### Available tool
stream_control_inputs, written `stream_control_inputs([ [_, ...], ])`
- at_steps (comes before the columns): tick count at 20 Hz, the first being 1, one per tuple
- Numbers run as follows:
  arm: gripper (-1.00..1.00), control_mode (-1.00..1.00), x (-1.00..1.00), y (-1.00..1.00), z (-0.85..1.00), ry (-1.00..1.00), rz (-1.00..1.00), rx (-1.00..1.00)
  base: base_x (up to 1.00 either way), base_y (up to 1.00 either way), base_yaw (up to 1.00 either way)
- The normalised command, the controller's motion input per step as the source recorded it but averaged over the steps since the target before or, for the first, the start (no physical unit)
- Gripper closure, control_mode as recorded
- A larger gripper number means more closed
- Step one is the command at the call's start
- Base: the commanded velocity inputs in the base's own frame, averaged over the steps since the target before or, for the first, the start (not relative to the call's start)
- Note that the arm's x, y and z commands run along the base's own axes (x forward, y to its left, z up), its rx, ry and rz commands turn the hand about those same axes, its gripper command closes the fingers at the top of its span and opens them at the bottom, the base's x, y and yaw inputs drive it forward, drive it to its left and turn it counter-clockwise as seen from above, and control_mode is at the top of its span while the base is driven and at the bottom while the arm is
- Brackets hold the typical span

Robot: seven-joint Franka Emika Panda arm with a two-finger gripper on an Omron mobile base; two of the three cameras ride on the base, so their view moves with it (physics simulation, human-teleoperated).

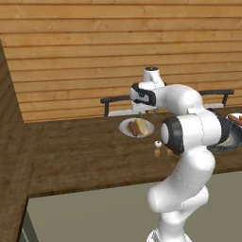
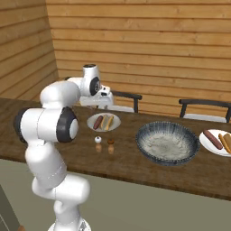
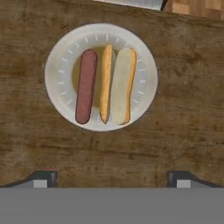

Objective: Place one bun and one sausage from the bowl on each plate.

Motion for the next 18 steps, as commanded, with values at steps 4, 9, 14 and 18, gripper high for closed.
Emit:
stream_control_inputs([
  [4, -1.0, -1.0, -1.0, 0.01, 0.71, -0.35, 0.0, 0.03, 0.0, 0.0, 0.0],
  [9, -1.0, -1.0, -1.0, 0.15, 0.98, -0.23, 0.0, 0.0, 0.0, 0.0, 0.0],
  [14, -1.0, -1.0, -1.0, 0.23, 1.0, -0.14, 0.0, 0.0, 0.0, 0.0, 0.0],
  [18, -1.0, -1.0, -0.82, 0.07, 0.77, 0.0, -0.01, 0.03, 0.0, 0.0, 0.0],
])
